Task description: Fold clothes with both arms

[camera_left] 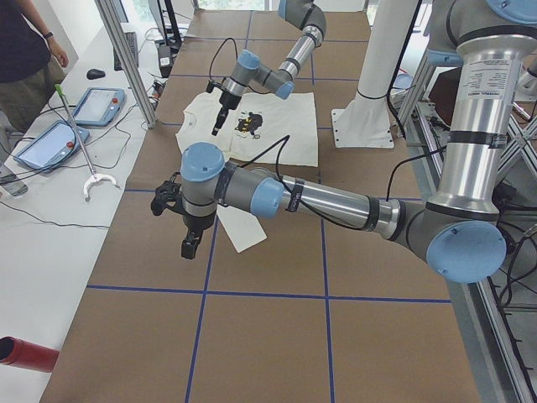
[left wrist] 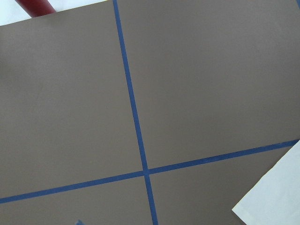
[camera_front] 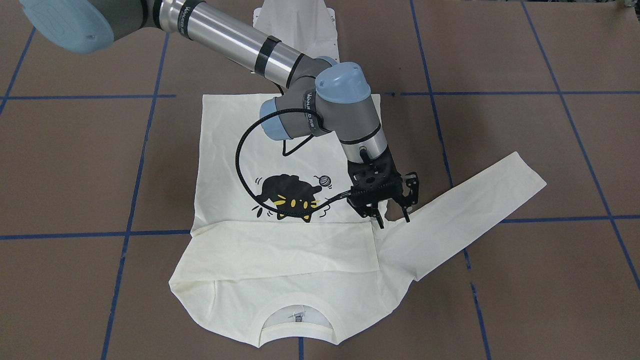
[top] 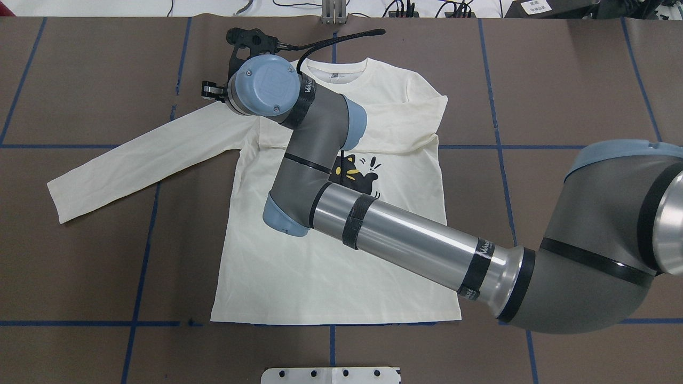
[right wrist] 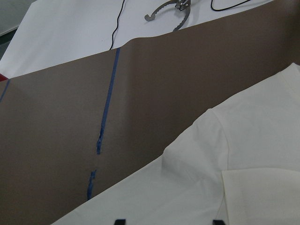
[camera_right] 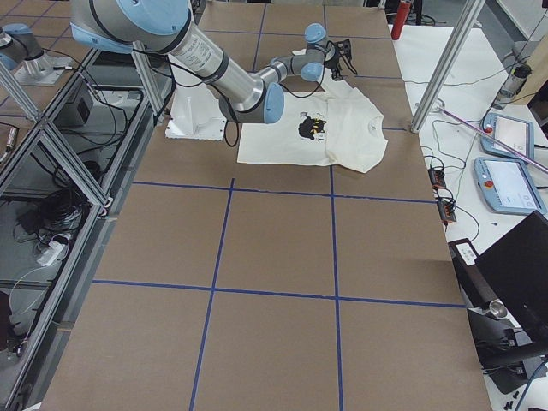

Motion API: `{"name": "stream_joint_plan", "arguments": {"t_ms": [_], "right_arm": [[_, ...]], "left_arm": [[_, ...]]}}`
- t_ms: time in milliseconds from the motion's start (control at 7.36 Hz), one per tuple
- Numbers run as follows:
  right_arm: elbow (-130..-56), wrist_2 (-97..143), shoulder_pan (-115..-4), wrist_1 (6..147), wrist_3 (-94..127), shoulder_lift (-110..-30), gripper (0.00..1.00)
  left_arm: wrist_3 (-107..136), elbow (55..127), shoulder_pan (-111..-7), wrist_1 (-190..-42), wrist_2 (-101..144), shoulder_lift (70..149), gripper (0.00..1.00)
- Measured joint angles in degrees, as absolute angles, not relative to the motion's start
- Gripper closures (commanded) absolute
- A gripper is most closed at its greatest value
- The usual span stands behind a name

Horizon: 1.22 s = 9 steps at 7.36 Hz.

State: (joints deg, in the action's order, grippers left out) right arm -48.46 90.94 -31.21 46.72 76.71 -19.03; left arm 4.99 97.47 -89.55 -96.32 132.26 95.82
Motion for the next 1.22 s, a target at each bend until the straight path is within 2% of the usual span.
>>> {"name": "stream_joint_plan", "arguments": {"t_ms": [272,544,815,1223], "right_arm": [[-54.65,98.16,-32.77,59.07,79.39,-19.93,0.00],[-68.35,107.95,-36.63,79.29,79.23,-25.04,0.00],[-80.29,110.52,-40.77,94.62,76.14,-32.73,0.00],[-95.78,113.50,-46.99,101.03,62.12,-50.17,0.00]], "left_arm": [[14.78,98.27,-87.07,-100.78,131.96,94.54,0.00],[26.96,99.71,-82.15,-109.78,129.84,90.01,0.00],[40.24,100.74,-76.01,-118.62,127.49,85.95,0.00],[63.41,102.11,-59.57,-123.50,114.98,83.61,0.00]]}}
